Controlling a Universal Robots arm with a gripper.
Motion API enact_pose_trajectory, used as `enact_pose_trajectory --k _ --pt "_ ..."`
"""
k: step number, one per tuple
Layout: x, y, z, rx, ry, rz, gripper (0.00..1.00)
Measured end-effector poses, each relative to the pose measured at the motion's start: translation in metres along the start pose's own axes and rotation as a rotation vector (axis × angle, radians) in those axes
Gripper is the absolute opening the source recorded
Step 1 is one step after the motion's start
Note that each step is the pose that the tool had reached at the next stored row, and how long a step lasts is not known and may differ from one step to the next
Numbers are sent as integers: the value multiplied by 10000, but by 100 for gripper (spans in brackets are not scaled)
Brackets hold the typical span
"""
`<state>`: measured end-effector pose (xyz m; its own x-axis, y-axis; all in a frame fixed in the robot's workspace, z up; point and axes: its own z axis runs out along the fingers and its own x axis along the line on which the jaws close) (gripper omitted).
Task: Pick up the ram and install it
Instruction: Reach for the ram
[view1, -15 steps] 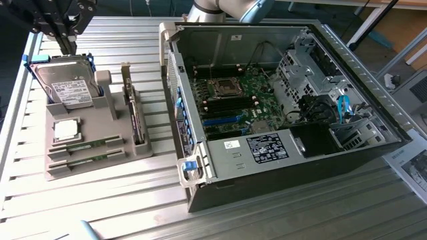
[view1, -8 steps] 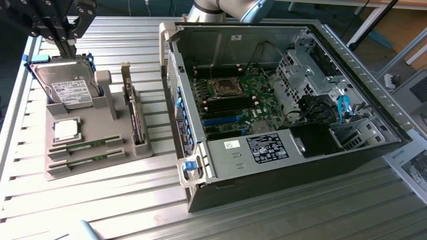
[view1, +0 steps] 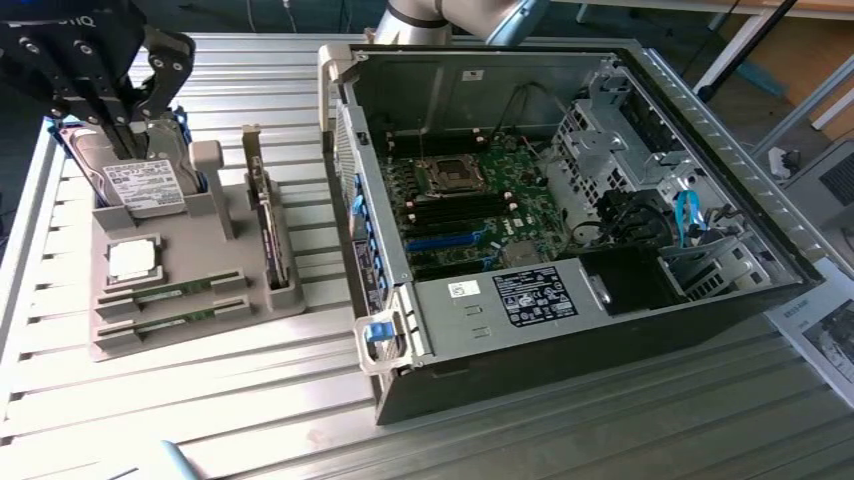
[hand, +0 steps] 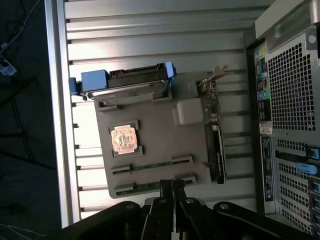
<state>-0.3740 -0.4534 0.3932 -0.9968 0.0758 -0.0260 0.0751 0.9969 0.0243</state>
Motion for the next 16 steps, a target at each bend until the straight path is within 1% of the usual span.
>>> enact_pose_trajectory --k 1,2,4,6,8,12,14,16 --pt "-4 -55 -1 41 -3 -1 15" --pt "-12 -155 -3 151 -11 -5 15" --pt "-21 -267 -5 262 -19 -7 15" --pt "-26 -342 -6 330 -25 -9 15" --pt "-34 -444 -8 437 -33 -13 15" --pt "-43 -562 -9 569 -44 -16 15" --pt "-48 -625 -11 667 -50 -20 15" --pt "-48 -626 -11 667 -51 -19 15"
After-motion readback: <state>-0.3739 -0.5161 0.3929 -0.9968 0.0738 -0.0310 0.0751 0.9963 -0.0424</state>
